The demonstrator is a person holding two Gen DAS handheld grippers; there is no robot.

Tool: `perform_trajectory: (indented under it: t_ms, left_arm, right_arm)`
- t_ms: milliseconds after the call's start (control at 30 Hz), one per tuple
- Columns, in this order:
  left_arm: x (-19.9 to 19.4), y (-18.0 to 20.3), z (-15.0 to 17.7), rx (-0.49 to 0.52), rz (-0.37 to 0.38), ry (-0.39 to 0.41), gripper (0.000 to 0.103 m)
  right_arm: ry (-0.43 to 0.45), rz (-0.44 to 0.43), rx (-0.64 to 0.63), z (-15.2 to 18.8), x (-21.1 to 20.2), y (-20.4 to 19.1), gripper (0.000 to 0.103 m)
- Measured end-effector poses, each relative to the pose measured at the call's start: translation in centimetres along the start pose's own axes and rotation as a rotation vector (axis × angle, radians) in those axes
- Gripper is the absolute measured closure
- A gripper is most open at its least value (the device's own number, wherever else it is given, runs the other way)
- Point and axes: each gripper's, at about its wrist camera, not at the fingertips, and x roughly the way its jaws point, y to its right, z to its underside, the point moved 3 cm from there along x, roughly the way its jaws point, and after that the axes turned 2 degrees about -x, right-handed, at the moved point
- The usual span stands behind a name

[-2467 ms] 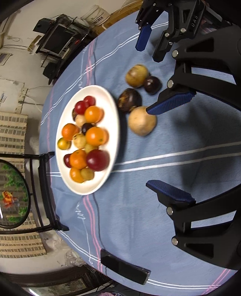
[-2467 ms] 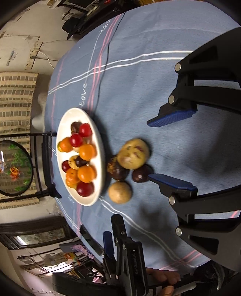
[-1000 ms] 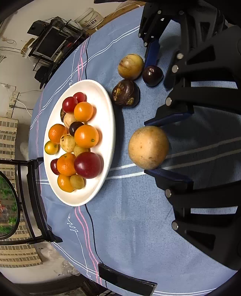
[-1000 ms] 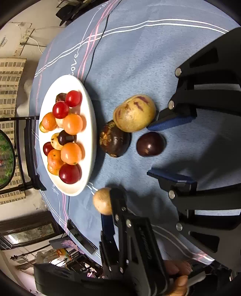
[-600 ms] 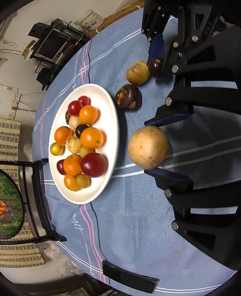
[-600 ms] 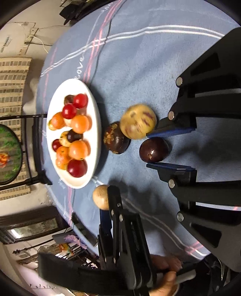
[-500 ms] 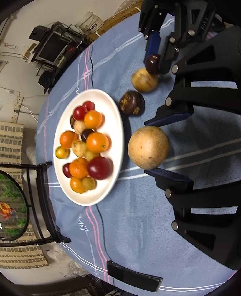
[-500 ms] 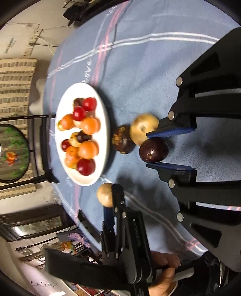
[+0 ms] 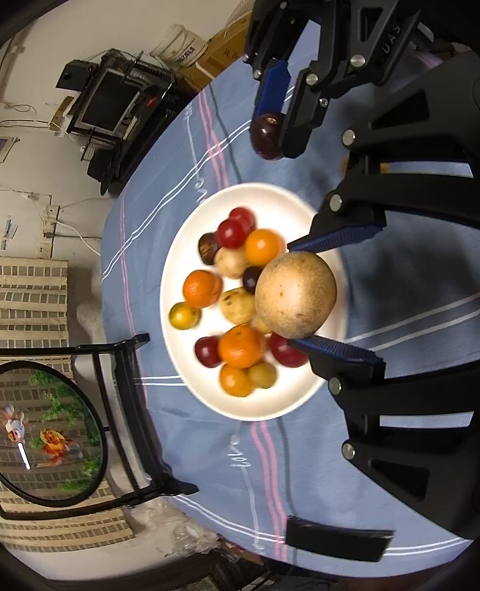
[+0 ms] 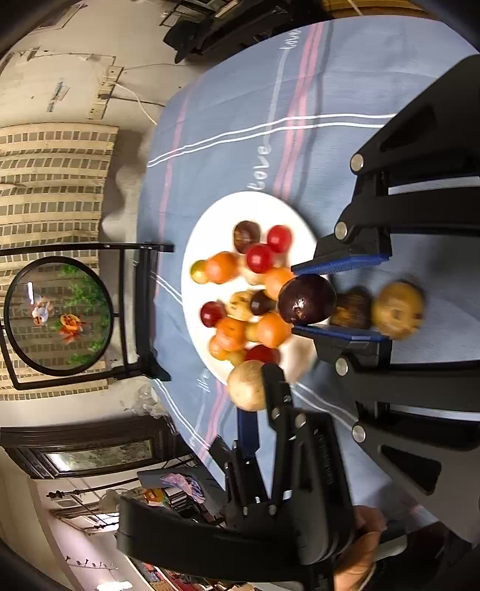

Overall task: Organize fruits
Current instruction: 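Carry the beige fruit and dark plum onto the plate and open both grippers, then withdraw both open grippers from the plate toward the last two fruits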

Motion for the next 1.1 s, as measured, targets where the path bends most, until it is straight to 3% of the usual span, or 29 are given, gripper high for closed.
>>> perform_trajectory:
  t_ms: [533,833,1000,1100]
  left_arm:
    - [6.9,-3.4,-4.2,-0.066,-0.055,-0.053,0.057]
    - [7.4,-4.2,-4.5,-0.113,-0.057,-0.056,0.056]
    - [5.9,-4.2,-4.6,-0.11,-0.092,0.002,0.041]
    - [4.8,-4.2,-4.6,-0.125,-0.085,0.021,0.036]
  right_arm:
    - [-0.078,-0.013,0.012,-4.6,9.2,2.0,0.076]
    - [-0.092,-0.019,0.054,-4.2,10.2,2.6,0.074]
    - [-0.062,-0.001,0.075,-4.2,9.4,3.1,0.059]
    - [-0.057,0.001,0.093,-4.0,8.5,3.4,0.059]
